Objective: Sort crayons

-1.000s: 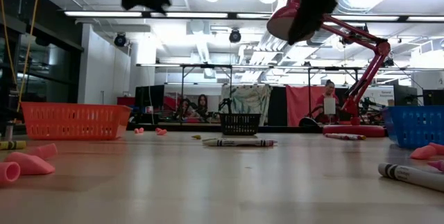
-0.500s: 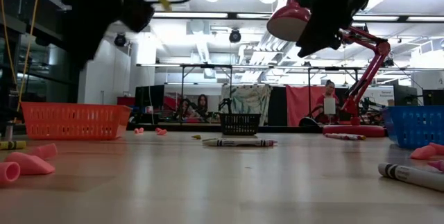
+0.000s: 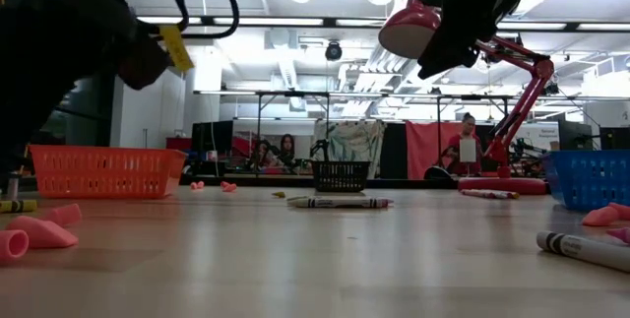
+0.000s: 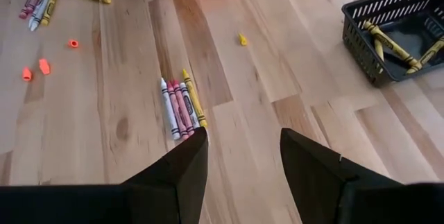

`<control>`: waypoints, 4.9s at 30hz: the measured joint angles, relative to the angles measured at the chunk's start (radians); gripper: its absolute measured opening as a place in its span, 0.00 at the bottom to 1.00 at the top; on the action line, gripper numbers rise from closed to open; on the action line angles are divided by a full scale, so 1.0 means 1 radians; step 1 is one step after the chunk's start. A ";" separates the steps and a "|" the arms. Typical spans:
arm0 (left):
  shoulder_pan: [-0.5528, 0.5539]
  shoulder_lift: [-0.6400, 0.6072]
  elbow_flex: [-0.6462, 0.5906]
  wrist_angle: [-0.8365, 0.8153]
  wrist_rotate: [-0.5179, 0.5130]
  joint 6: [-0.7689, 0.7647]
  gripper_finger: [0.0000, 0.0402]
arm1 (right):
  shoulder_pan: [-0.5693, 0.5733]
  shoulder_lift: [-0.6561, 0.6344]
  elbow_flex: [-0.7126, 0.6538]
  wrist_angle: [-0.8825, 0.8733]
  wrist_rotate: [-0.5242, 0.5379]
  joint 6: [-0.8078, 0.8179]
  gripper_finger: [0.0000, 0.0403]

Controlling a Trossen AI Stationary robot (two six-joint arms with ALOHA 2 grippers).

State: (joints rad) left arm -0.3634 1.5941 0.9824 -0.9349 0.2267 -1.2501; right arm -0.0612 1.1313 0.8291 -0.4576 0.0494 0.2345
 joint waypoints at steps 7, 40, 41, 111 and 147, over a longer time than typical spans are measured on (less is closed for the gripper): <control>-0.027 0.017 -0.041 0.015 -0.027 -0.006 0.52 | 0.000 0.000 0.000 0.008 0.002 0.000 0.43; -0.033 0.172 -0.051 0.078 -0.045 0.096 0.04 | 0.000 0.001 0.000 0.015 0.011 0.000 0.43; -0.031 0.164 -0.051 0.077 -0.046 0.106 0.02 | 0.000 0.001 0.000 0.015 0.011 0.000 0.43; 0.771 0.292 0.136 1.406 -0.468 1.252 0.14 | 0.010 0.001 0.000 0.620 0.034 0.176 0.43; 0.452 -0.463 -0.223 1.233 -0.333 0.947 0.41 | 0.004 0.001 0.000 0.620 0.037 0.098 0.43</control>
State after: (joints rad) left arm 0.0883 1.1314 0.7594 0.2977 -0.1067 -0.3035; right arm -0.0574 1.1324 0.8291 0.1627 0.0868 0.3321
